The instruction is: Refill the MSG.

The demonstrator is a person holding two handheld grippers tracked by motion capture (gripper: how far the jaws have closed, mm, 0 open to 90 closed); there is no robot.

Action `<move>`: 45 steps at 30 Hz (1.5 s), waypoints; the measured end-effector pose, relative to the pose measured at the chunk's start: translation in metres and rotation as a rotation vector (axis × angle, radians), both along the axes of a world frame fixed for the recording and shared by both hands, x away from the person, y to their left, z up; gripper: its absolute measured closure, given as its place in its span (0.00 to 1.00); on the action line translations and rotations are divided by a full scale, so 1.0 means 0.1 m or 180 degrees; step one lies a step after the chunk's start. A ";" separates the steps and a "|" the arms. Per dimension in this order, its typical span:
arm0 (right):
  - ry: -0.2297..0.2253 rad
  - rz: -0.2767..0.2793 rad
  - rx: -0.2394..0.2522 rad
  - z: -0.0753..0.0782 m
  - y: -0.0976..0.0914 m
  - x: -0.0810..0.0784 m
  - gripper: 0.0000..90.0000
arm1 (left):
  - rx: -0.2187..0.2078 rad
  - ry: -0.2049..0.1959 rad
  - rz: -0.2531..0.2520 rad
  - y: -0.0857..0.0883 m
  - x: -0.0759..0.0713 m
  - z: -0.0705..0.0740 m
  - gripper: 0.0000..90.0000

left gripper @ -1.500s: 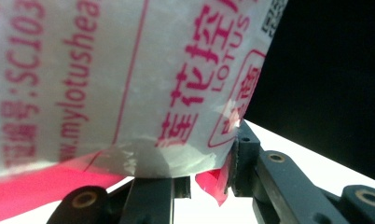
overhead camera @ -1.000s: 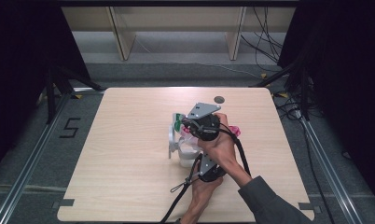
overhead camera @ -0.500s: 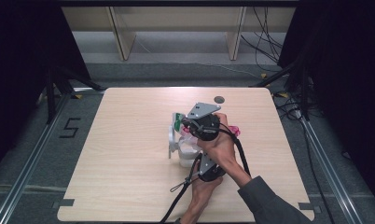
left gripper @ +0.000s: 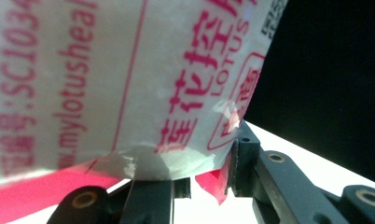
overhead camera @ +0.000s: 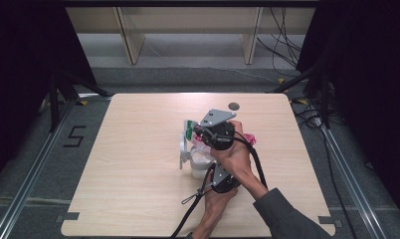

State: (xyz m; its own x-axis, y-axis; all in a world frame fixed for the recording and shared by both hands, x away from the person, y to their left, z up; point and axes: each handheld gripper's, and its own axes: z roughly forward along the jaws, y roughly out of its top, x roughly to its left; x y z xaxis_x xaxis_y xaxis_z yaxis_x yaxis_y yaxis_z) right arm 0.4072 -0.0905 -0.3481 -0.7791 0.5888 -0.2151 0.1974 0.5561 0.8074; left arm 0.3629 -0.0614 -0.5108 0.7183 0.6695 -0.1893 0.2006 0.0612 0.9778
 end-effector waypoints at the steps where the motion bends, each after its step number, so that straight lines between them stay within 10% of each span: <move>1: -0.0001 0.0037 -0.0036 0.00 0.01 0.00 1.00 | -0.0025 -0.0008 -0.0012 0.00 0.00 0.01 0.82; 45: -0.0003 0.0031 -0.0021 0.00 0.02 0.01 1.00 | -0.0012 -0.0015 0.0005 0.01 0.00 0.00 0.82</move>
State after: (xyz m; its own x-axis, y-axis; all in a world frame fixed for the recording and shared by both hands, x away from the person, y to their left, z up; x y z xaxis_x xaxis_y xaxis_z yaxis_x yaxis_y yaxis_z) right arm 0.4086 -0.0883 -0.3486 -0.7847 0.5796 -0.2198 0.1910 0.5634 0.8038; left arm 0.3626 -0.0605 -0.5108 0.7180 0.6700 -0.1886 0.1961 0.0653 0.9784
